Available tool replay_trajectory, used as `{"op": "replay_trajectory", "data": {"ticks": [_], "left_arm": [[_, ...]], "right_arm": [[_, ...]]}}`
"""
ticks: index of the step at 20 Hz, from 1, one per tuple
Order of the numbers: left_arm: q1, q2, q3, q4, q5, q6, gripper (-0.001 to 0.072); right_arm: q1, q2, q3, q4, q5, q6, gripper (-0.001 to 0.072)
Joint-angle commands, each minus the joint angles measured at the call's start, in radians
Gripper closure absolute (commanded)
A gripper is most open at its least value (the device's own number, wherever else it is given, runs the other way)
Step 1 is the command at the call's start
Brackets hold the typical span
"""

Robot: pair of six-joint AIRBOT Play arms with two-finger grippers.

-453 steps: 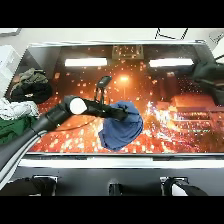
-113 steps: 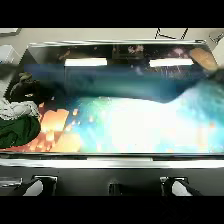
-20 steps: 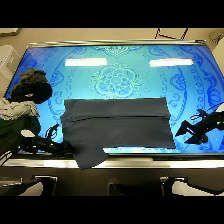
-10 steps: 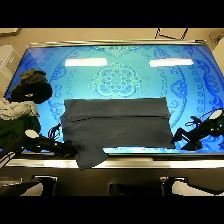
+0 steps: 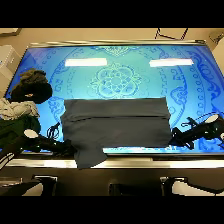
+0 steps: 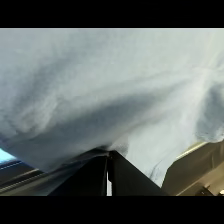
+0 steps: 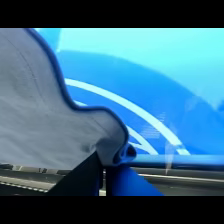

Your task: Fold the clothes and pants, and hang the long-sleeved shirts on hangers.

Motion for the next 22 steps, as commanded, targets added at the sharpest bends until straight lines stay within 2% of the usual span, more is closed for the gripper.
{"op": "replay_trajectory", "data": {"ticks": [1,6,10,13,17,22], "left_arm": [[0.000,0.018,0.021,0.000,-0.014,0.000,0.0682],[0.000,0.022,0.231,0.010,-0.101,0.011,0.0682],[-0.001,-0.053,0.485,0.085,-0.093,-0.076,0.0682],[-0.003,-0.181,0.657,0.084,-0.094,-0.083,0.0683],[-0.004,-0.374,0.884,0.080,-0.084,-0.109,0.0682],[-0.012,-0.600,1.120,0.069,-0.084,-0.163,0.0682]], "right_arm": [[0.000,0.005,0.002,0.014,-0.027,-0.026,0.0676],[0.001,0.056,0.132,0.034,0.099,-0.043,0.0677],[0.080,0.031,0.315,0.065,0.058,0.000,0.0677],[0.175,-0.082,0.500,0.065,-0.005,0.058,0.0676],[0.222,-0.301,0.741,0.072,-0.015,0.149,0.0675],[0.226,-0.431,0.830,0.116,-0.081,0.230,0.0674]]}}
